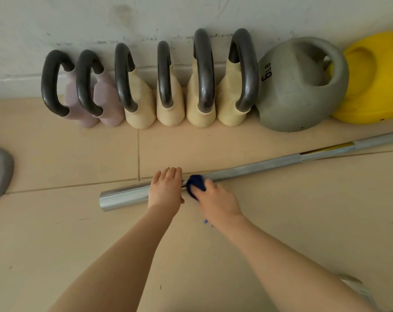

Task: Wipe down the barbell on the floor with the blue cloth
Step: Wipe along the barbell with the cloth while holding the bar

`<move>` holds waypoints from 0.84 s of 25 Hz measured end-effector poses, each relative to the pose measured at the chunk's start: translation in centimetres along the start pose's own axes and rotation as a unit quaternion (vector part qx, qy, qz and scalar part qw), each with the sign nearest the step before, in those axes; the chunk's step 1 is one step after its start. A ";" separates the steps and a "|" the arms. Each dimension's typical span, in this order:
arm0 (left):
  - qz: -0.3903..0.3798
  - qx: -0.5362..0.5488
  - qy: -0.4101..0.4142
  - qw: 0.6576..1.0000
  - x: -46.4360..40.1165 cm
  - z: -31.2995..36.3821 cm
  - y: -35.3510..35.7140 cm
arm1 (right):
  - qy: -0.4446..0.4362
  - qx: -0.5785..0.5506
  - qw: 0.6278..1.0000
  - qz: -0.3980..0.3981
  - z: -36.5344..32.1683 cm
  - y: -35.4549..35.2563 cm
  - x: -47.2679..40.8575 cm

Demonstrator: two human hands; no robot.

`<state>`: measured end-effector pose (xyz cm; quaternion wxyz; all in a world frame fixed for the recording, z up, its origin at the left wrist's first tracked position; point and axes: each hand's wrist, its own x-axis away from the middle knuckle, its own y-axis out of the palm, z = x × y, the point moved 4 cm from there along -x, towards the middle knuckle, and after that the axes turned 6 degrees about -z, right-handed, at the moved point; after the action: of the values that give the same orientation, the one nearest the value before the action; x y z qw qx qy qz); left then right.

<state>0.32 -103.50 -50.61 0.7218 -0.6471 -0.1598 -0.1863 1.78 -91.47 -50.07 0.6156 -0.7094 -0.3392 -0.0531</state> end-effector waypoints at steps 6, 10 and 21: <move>-0.025 0.037 0.005 0.999 -0.4 -0.4 -0.3 | 0.265 -0.102 0.957 0.062 4.2 -0.9 0.5; -0.017 0.049 -0.001 0.999 -0.3 -0.3 -0.4 | 0.015 0.000 1.000 0.012 -2.6 -0.7 -0.8; -0.020 0.080 0.000 0.997 0.2 -0.3 -0.4 | 0.020 0.020 0.999 0.044 0.6 -2.7 -2.7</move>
<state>0.31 -103.82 -50.16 0.7677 -0.5836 -0.1869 -0.1874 -1.95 -92.03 -49.26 0.6378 -0.7103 -0.2959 -0.0333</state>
